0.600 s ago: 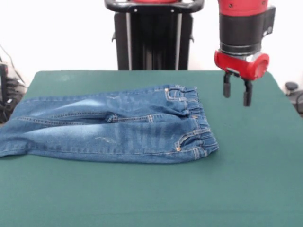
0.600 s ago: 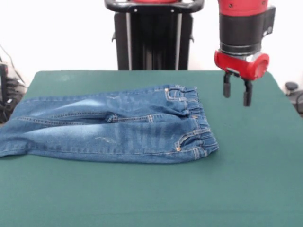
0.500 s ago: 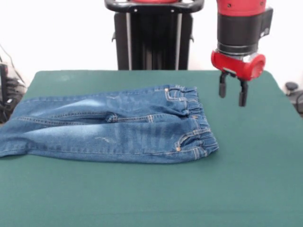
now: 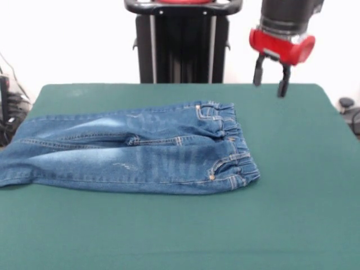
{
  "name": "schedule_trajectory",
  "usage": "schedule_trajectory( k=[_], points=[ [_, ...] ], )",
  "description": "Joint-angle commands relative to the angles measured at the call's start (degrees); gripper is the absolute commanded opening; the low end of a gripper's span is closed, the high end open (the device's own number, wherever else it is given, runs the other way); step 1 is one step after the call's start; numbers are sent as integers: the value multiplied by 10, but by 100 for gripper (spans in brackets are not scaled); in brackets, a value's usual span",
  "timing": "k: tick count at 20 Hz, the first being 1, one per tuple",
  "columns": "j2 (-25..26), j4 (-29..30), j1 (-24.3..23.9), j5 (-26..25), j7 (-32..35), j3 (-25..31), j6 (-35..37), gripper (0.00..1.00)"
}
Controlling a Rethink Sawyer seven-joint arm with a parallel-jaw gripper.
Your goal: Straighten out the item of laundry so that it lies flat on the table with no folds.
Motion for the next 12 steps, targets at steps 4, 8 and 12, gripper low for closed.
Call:
schedule_trajectory(
  k=[4, 8, 12],
  points=[
    [-52, 4, -95, 128, -25, 123, 189, 100],
    [-59, -73, -55, 32, -31, 69, 245, 100],
    [-64, -133, -18, -97, -72, 23, 208, 100]
  ],
)
